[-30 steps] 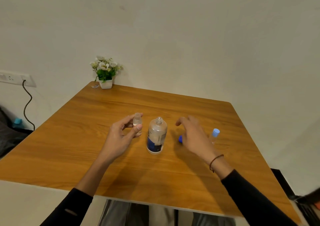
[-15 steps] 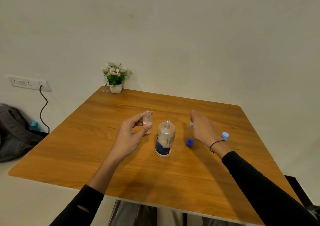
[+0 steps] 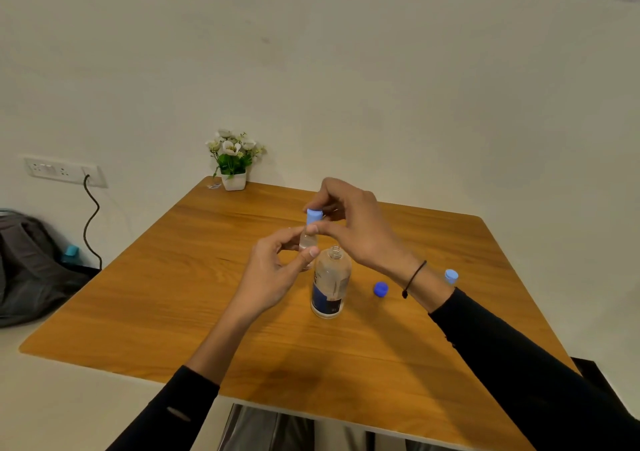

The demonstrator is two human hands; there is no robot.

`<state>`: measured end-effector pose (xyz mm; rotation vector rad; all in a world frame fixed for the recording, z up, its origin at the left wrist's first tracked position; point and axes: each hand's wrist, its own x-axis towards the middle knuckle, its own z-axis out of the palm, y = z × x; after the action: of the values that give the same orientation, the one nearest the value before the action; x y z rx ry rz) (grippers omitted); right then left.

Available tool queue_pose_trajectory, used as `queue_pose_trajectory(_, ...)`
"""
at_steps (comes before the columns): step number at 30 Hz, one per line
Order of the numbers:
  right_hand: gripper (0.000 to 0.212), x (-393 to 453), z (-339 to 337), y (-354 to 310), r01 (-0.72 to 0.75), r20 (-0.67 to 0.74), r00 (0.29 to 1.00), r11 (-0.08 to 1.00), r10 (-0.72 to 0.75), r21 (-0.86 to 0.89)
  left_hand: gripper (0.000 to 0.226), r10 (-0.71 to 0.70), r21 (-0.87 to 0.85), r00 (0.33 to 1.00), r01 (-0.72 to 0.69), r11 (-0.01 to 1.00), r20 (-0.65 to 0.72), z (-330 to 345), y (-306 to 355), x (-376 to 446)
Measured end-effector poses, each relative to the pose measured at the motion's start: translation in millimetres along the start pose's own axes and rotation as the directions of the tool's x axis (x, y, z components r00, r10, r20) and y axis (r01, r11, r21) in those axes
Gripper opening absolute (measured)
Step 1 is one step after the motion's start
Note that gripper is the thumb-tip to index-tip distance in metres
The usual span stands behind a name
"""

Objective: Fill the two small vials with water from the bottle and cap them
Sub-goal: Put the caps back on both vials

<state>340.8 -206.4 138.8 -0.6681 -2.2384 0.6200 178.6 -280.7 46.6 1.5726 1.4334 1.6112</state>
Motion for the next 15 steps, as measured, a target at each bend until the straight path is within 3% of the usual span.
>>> queue_pose_trajectory(6, 0.027, 2.0, -4.0, 2.2, 0.096, 0.165, 0.983, 0.989, -0.077, -0.115, 0.053, 0.009, -0.002, 1.0, -0.009, 1.0, -0.004, 0.4, -1.1, 2.0)
queue_pose_trajectory(11, 0.02, -0.6, -4.1, 3.4, 0.074, 0.101, 0.993, 0.981, -0.056, -0.181, 0.051, 0.034, 0.021, 0.999, -0.033, 0.999, -0.016, 3.8, -2.8, 1.9)
queue_pose_trajectory(15, 0.023, -3.5, -3.4, -1.3, 0.063, 0.13, 0.991, 0.972, -0.034, -0.226, 0.04, 0.04, 0.034, 0.999, -0.04, 0.999, -0.005, 4.8, -3.4, 2.6)
